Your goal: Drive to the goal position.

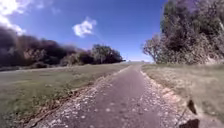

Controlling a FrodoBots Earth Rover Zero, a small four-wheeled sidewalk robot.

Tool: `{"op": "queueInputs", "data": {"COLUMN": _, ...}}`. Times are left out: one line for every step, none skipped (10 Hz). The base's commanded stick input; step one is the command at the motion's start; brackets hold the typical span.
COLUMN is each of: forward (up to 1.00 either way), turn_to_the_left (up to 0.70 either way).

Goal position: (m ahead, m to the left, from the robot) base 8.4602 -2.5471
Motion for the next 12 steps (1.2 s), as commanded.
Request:
{"op": "queueInputs", "data": {"forward": 0.7, "turn_to_the_left": 0.0}}
{"op": "queueInputs", "data": {"forward": 0.7, "turn_to_the_left": 0.0}}
{"op": "queueInputs", "data": {"forward": 0.7, "turn_to_the_left": 0.0}}
{"op": "queueInputs", "data": {"forward": 0.7, "turn_to_the_left": 0.0}}
{"op": "queueInputs", "data": {"forward": 0.7, "turn_to_the_left": -0.08}}
{"op": "queueInputs", "data": {"forward": 0.7, "turn_to_the_left": -0.24}}
{"op": "queueInputs", "data": {"forward": 0.7, "turn_to_the_left": -0.31}}
{"op": "queueInputs", "data": {"forward": 0.7, "turn_to_the_left": -0.15}}
{"op": "queueInputs", "data": {"forward": 0.7, "turn_to_the_left": 0.0}}
{"op": "queueInputs", "data": {"forward": 0.7, "turn_to_the_left": 0.0}}
{"op": "queueInputs", "data": {"forward": 0.7, "turn_to_the_left": 0.0}}
{"op": "queueInputs", "data": {"forward": 0.7, "turn_to_the_left": -0.09}}
